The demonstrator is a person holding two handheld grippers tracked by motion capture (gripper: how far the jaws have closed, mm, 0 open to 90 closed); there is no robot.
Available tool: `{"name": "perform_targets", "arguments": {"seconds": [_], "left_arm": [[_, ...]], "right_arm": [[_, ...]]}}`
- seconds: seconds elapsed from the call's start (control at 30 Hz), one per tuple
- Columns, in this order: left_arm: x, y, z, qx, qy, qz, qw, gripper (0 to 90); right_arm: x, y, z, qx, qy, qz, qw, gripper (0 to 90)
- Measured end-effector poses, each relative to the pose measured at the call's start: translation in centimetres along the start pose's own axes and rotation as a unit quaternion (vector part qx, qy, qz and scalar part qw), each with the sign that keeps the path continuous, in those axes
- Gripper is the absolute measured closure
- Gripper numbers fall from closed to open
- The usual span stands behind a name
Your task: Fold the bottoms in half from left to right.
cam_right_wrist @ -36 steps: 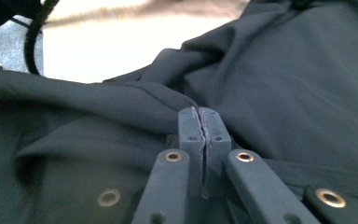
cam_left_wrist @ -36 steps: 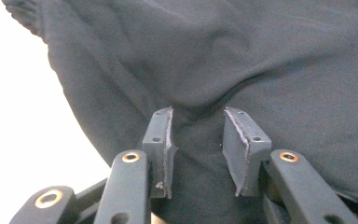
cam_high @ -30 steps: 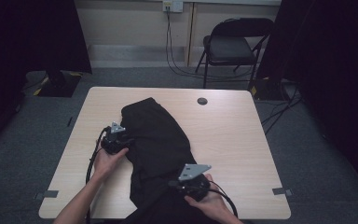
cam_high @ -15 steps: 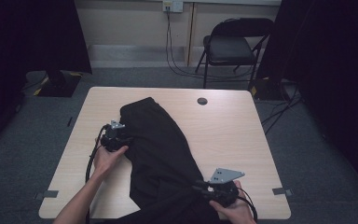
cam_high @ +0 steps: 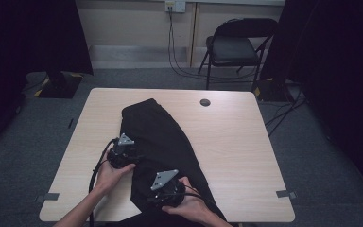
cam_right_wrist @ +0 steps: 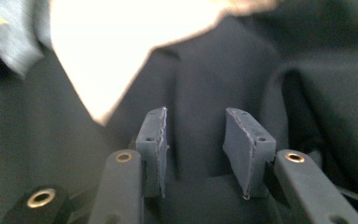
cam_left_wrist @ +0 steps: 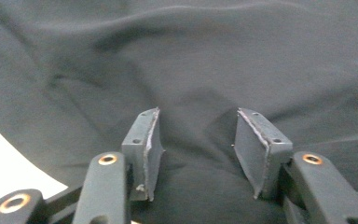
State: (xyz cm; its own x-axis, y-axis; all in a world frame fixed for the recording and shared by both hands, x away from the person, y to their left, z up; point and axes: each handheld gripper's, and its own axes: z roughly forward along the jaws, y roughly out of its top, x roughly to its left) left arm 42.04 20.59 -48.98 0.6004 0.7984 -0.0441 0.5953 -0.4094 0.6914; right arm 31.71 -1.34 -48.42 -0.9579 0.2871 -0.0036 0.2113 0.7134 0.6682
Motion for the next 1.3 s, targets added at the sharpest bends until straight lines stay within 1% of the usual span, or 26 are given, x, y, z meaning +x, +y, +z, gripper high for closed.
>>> {"name": "perform_targets", "arguments": {"seconds": [0.03,0.07,0.1,0.17,0.23,0.27,0.3,0.33,0.37,0.4,0.43,0.47,0.53,0.63,0.7,0.77,0.8,0.9,1.0,1.03,1.1,1.13,1.17,1.2,1.23,1.3], "left_arm": [[0.3,0.0,0.0,-0.003,0.002,-0.001,1.0,49.3],[0.4,0.0,0.1,-0.004,0.002,-0.005,1.0,49.3],[0.5,0.1,0.1,-0.005,0.004,-0.004,1.0,49.3],[0.7,0.2,0.3,-0.005,0.013,0.003,0.9999,49.3],[0.9,0.4,0.5,-0.008,0.018,-0.002,0.9998,49.3],[1.0,0.5,0.6,-0.006,0.023,0.0,0.9997,49.5],[1.1,0.5,0.6,-0.005,0.024,0.002,0.9997,49.5],[1.1,0.5,0.6,-0.005,0.024,0.002,0.9997,49.5],[1.2,0.4,0.6,-0.008,0.021,0.002,0.9997,49.5],[1.2,0.4,0.6,-0.008,0.021,0.002,0.9997,49.4],[1.4,0.4,0.6,-0.008,0.024,0.005,0.9997,49.4],[1.6,0.4,0.6,-0.01,0.025,0.0,0.9996,49.2],[1.8,0.3,0.6,-0.015,0.028,-0.006,0.9995,49.2],[2.3,0.1,0.4,-0.017,0.031,-0.004,0.9994,49.1],[2.8,0.0,0.5,-0.022,0.036,-0.017,0.999,45.6],[3.0,-0.1,0.5,-0.027,0.042,-0.027,0.9984,45.6],[3.1,-0.1,0.5,-0.023,0.043,-0.024,0.9985,45.6],[3.4,0.2,0.6,-0.021,0.044,-0.022,0.9986,45.2],[3.5,0.2,0.7,-0.023,0.047,-0.025,0.9983,45.1],[3.4,0.2,0.7,-0.024,0.047,-0.026,0.9983,45.1],[3.5,0.2,0.7,-0.025,0.047,-0.025,0.9983,45.0],[3.5,0.2,0.7,-0.026,0.046,-0.026,0.9983,45.0],[3.5,0.2,0.7,-0.024,0.046,-0.023,0.9984,45.0],[3.5,0.2,0.7,-0.024,0.046,-0.024,0.9983,45.0],[3.5,0.2,0.7,-0.024,0.046,-0.024,0.9983,45.0],[3.6,0.2,0.7,-0.025,0.046,-0.024,0.9983,45.0]], "right_arm": [[0.0,-0.2,0.4,0.004,-0.004,-0.004,1.0,67.1],[-0.1,-0.1,0.3,-0.012,0.0,0.003,0.9999,88.0],[-0.1,-0.1,0.3,-0.012,0.0,0.003,0.9999,88.0],[0.2,1.0,-0.2,-0.04,0.02,0.016,0.9989,89.9],[0.4,1.7,-0.3,-0.047,0.023,0.018,0.9985,89.9],[0.8,3.1,-0.4,-0.071,0.037,0.025,0.9964,89.9],[1.2,3.8,-0.3,-0.086,0.041,0.027,0.9951,89.7],[1.2,3.8,-0.3,-0.086,0.041,0.027,0.9951,89.7],[1.7,4.6,0.2,-0.107,0.053,0.032,0.9923,88.3],[1.7,4.6,0.2,-0.107,0.053,0.032,0.9923,88.3],[1.8,4.7,0.7,-0.112,0.064,0.039,0.9909,84.9],[1.9,4.7,1.2,-0.11,0.077,0.045,0.9899,76.9],[2.1,4.3,1.7,-0.096,0.073,0.039,0.9919,71.6],[1.4,3.1,0.7,-0.09,0.067,0.044,0.9927,65.0],[0.5,2.3,-0.6,-0.091,0.049,0.055,0.9932,62.3],[-0.4,1.3,-1.4,-0.083,0.05,0.066,0.9931,62.7],[-0.5,0.6,-1.6,-0.074,0.038,0.064,0.9945,64.5],[0.0,0.0,-1.5,-0.072,0.043,0.059,0.9948,65.2],[0.8,1.3,-0.8,-0.084,0.057,0.045,0.9938,64.4],[1.2,2.4,-0.1,-0.083,0.068,0.033,0.9937,63.8],[1.3,2.7,0.3,-0.076,0.07,0.028,0.9943,65.1],[1.4,3.1,1.4,-0.048,0.06,0.017,0.9969,81.6],[1.4,3.1,1.4,-0.048,0.06,0.017,0.9969,81.6],[1.4,3.2,1.5,-0.054,0.06,0.021,0.9965,87.5],[1.3,3.4,1.3,-0.069,0.062,0.034,0.9951,89.9],[1.4,4.3,0.4,-0.092,0.057,0.038,0.9934,90.0]]}}
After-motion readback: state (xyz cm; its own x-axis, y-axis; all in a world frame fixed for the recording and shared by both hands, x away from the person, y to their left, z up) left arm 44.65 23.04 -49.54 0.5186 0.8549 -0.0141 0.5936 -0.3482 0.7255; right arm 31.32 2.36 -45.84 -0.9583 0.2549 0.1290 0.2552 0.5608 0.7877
